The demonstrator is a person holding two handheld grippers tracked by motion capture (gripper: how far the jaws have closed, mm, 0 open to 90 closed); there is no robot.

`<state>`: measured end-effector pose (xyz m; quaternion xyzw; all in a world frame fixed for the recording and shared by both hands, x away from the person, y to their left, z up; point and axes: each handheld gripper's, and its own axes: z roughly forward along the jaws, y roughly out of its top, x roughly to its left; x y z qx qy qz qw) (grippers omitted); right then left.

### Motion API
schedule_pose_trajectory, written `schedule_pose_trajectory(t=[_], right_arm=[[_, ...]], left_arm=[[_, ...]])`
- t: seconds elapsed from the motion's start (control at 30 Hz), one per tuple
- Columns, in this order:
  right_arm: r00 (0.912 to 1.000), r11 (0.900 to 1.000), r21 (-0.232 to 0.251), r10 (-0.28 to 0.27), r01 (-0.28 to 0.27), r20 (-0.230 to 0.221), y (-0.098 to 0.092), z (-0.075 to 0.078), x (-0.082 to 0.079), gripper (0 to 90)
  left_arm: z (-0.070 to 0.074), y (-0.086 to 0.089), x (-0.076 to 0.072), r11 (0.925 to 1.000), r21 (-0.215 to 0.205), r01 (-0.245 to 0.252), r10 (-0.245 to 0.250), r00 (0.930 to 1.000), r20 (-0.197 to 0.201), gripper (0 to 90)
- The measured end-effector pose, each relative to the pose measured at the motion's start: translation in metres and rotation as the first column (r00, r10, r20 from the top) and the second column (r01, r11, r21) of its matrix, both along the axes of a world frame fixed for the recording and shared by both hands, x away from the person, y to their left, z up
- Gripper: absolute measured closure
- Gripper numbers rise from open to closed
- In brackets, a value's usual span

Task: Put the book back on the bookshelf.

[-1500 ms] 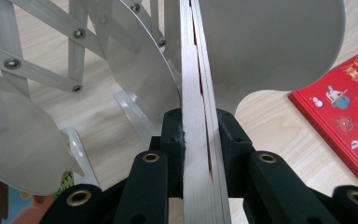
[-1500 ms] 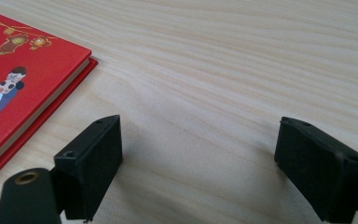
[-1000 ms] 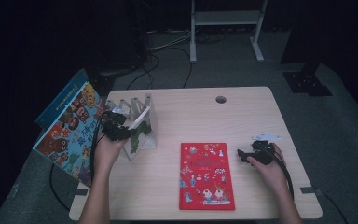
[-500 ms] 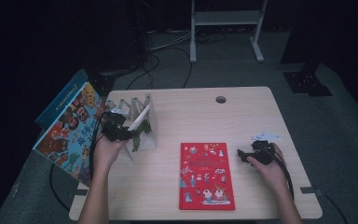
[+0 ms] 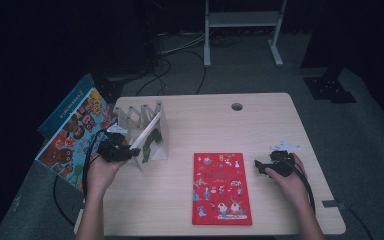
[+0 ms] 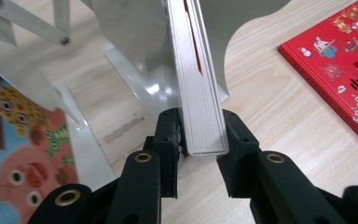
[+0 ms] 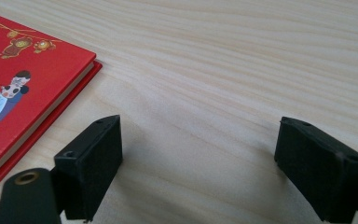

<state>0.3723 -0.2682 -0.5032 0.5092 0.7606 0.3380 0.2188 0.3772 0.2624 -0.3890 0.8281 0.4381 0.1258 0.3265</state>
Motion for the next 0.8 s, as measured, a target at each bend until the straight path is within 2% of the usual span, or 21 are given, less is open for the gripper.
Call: schedule_pose_trajectory(t=[0.2, 0.3, 0.47, 0.53, 0.63, 0.8], right_arm=[[1.0000, 1.000, 0.000, 0.000, 0.000, 0.000, 0.000, 0.000, 0.000, 14.1], [1.0000, 1.000, 0.000, 0.000, 0.000, 0.000, 0.000, 0.000, 0.000, 14.1], [1.0000, 1.000, 0.000, 0.000, 0.000, 0.000, 0.000, 0.000, 0.000, 14.1], [1.0000, 1.000, 0.000, 0.000, 0.000, 0.000, 0.000, 0.000, 0.000, 14.1], [1.0000, 1.000, 0.000, 0.000, 0.000, 0.000, 0.000, 0.000, 0.000, 14.1], [1.0000, 1.000, 0.000, 0.000, 0.000, 0.000, 0.000, 0.000, 0.000, 14.1]], left_arm=[[0.001, -0.004, -0.001, 1.0000, -0.004, 0.002, -0.002, 1.0000, 0.003, 69.9], [0.001, -0.010, 0.002, 0.9998, -0.008, 0.018, -0.018, 0.9998, 0.002, 68.8], [0.001, -0.024, 0.008, 0.9997, -0.010, 0.023, -0.023, 0.9997, 0.004, 65.9], [0.001, -0.031, 0.010, 0.9988, -0.021, 0.045, -0.045, 0.9990, -0.004, 63.3], [0.002, -0.042, 0.009, 0.9982, -0.008, 0.060, -0.060, 0.9982, -0.009, 60.2], [0.001, -0.054, 0.010, 0.9974, -0.010, 0.071, -0.071, 0.9973, -0.018, 56.6]])
